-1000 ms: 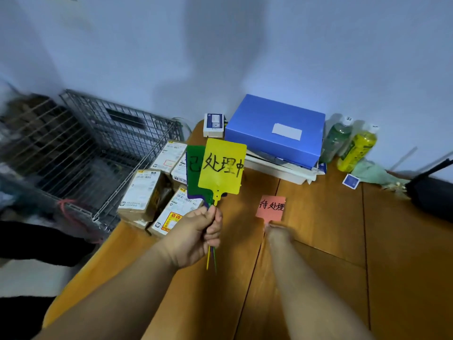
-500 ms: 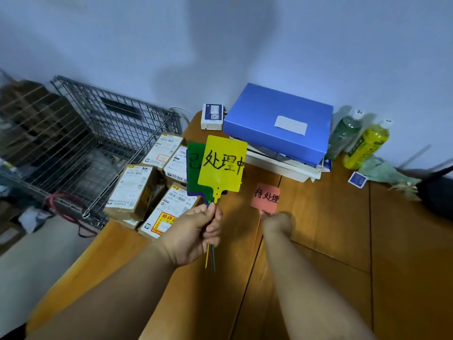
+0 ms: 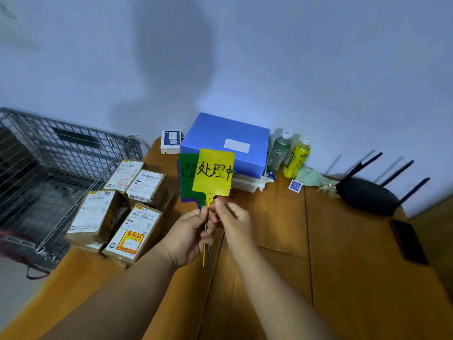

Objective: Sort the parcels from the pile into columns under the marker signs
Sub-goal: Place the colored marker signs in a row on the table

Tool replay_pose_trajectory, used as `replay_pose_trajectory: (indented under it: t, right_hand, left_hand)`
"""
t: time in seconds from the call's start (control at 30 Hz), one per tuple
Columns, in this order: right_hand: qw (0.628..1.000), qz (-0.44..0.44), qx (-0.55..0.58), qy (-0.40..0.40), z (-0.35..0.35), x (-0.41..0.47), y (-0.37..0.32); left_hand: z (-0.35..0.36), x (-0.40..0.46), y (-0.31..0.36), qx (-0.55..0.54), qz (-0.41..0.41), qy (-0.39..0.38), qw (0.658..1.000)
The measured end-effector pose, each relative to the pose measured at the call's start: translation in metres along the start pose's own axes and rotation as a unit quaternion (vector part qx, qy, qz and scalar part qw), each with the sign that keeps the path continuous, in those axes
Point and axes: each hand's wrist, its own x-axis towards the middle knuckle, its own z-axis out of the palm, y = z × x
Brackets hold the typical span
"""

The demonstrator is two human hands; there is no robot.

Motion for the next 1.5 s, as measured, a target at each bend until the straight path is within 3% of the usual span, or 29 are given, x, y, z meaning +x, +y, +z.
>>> replay_pose_trajectory:
  t: [0.3, 0.53, 0.77, 0.93, 1.17, 1.5]
  right_hand:
    - [0.994, 0.075, -0.009, 0.076, -0.028, -0.037, -0.017]
    - [0.976, 0.038, -0.092, 0.193, -0.075, -0.028, -0.017]
    - [0.948, 0.121, -0.181, 0.232, -0.163, 0.019, 0.025]
    - [0.914, 0.186, -0.272, 0.235, -0.215, 0.045, 0.068]
    - [0.876, 0.258, -0.341, 0.222, -0.239, 0.062, 0.103]
    - [0.829, 0.311, -0.413, 0.212, -0.236, 0.082, 0.129]
  left_hand:
    - [0.039, -0.018, -0.027, 0.052, -0.036, -0.044, 0.997]
    - [0.029, -0.02, -0.034, 0.138, -0.047, 0.008, 0.989]
    - [0.001, -0.014, -0.031, 0.216, -0.01, 0.048, 0.975]
    - [-0.009, -0.001, -0.033, 0.195, -0.002, 0.08, 0.977]
    - [-0.013, 0.011, -0.055, 0.036, -0.012, 0.07, 0.997]
    - [-0.004, 0.021, -0.085, 0.051, -0.003, 0.072, 0.996]
